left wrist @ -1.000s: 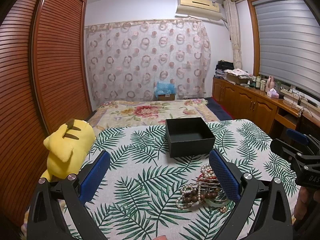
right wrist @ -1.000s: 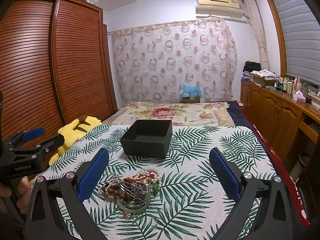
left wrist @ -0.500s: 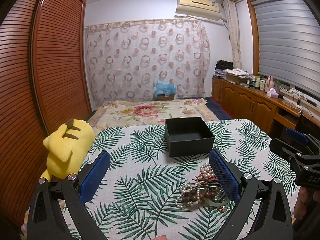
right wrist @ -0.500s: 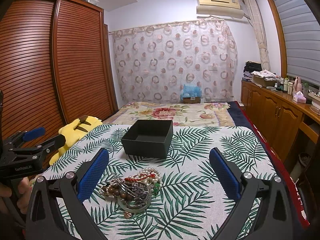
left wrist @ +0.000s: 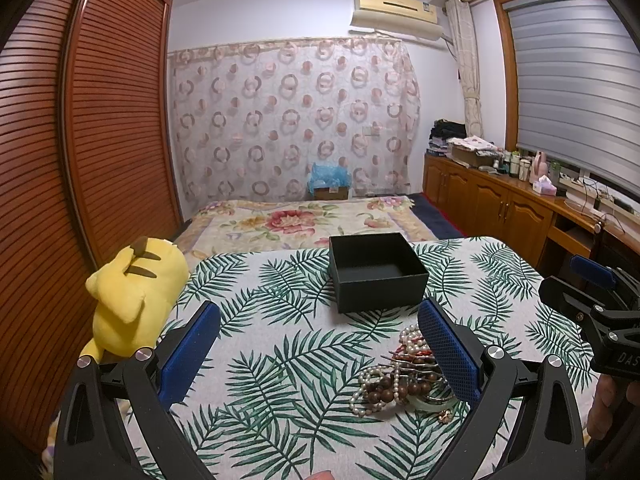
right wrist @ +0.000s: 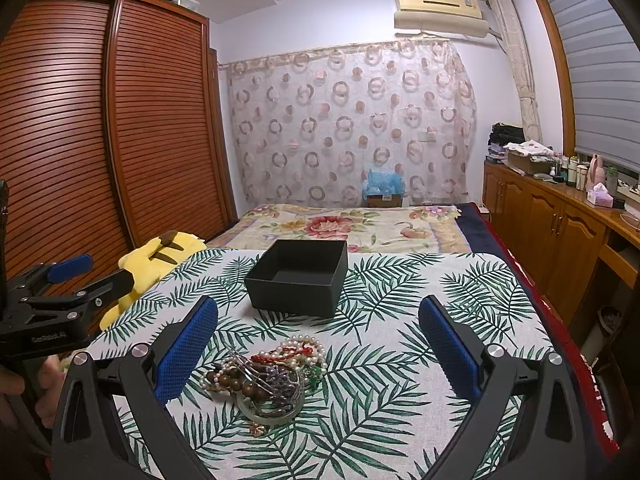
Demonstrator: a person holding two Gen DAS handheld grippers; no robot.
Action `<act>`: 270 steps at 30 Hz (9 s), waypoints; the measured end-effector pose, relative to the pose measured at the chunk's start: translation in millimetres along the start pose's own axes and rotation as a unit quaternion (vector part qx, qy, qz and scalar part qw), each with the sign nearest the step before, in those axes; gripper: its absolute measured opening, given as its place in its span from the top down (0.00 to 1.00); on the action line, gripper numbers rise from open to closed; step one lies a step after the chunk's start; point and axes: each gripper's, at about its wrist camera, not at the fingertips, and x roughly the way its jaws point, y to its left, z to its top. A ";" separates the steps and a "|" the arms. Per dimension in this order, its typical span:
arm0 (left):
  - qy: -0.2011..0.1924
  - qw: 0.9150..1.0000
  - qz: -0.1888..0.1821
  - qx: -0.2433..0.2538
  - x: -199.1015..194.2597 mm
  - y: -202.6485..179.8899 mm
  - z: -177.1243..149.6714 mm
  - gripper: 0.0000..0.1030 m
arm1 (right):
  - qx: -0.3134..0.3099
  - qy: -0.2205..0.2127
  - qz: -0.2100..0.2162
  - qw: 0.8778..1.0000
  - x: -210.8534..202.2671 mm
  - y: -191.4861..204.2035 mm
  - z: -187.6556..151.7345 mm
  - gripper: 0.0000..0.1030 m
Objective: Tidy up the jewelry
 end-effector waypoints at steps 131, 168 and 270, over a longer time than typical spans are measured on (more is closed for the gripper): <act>0.222 0.960 -0.168 0.015 104.0 -1.6 -73.7 0.84 | -0.098 0.165 0.119 0.974 77.6 -14.3 -25.3 0.72; 0.078 0.973 -0.210 0.050 51.9 -19.8 39.7 0.96 | -0.094 0.138 0.117 0.979 71.6 -16.2 -5.7 0.72; 0.097 0.984 -0.142 0.057 166.9 -19.1 95.2 0.53 | -0.057 0.158 0.120 0.978 149.0 -39.3 1.7 0.54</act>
